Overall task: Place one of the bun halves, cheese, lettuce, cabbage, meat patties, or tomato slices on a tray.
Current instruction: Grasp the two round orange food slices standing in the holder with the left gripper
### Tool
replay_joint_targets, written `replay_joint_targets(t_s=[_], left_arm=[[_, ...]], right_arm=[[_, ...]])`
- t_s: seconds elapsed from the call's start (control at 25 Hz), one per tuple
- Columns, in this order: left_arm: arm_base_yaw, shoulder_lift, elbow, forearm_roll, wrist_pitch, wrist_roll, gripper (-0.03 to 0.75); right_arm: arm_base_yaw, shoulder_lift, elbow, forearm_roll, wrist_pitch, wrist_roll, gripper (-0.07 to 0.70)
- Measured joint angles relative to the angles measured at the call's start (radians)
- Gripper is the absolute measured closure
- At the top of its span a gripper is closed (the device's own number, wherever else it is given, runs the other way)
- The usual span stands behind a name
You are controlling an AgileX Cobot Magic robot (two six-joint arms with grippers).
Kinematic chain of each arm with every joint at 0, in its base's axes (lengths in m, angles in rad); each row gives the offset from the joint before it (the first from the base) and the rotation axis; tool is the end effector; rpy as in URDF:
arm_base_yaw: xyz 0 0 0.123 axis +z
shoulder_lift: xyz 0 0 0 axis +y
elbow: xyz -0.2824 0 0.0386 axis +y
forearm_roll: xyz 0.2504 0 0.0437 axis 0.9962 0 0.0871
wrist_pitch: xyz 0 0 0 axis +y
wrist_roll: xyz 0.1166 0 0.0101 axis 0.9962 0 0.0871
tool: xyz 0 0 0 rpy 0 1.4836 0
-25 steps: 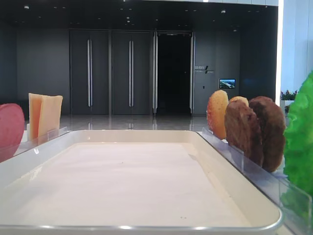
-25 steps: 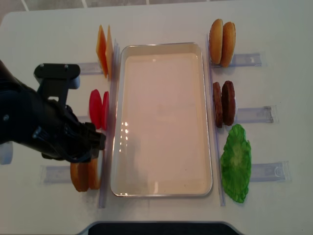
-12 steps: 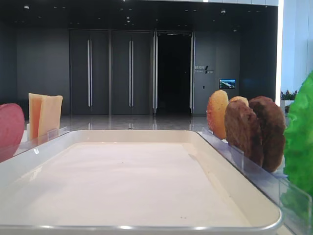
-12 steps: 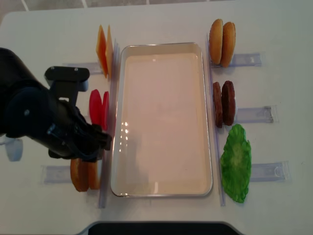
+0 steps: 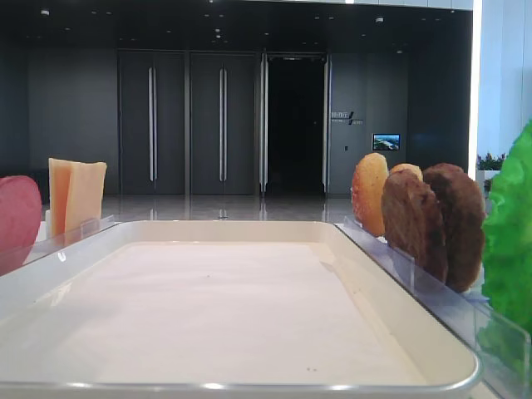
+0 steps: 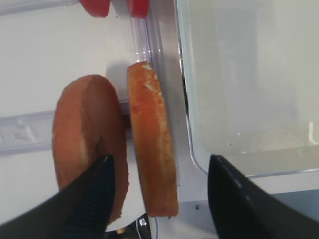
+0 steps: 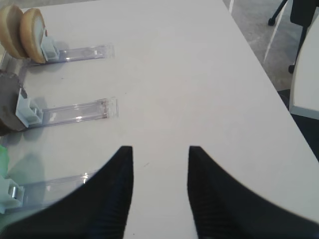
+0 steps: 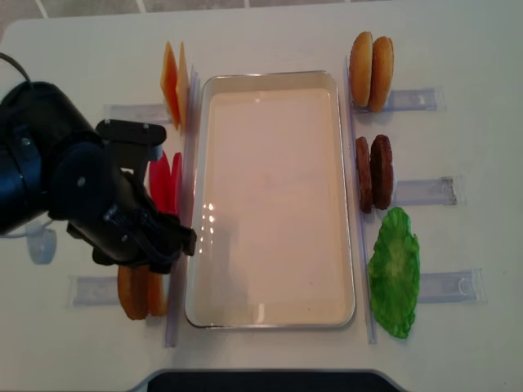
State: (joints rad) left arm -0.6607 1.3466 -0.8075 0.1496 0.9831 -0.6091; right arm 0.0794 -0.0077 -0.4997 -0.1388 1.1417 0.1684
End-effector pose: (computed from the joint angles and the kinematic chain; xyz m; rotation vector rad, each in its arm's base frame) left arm 0.1892 -0.1287 0.2009 0.1863 2.9494 0.0359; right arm 0.0154 -0.0136 0.2592 0.1077 2.1067 -0.0199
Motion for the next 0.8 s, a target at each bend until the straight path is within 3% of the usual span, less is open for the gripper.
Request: replay_joint_targets(t_s=[0.36, 0.8], left_arm=[[0.000, 0.083, -0.001, 0.001, -0.032, 0.000, 0.262], [0.000, 0.097, -0.001, 0.003, -0.019, 0.000, 0.270]], right_arm=[[0.000, 0.000, 0.000, 0.000, 0.000, 0.000, 0.346], [0.000, 0.000, 0.000, 0.000, 0.000, 0.000, 0.346]])
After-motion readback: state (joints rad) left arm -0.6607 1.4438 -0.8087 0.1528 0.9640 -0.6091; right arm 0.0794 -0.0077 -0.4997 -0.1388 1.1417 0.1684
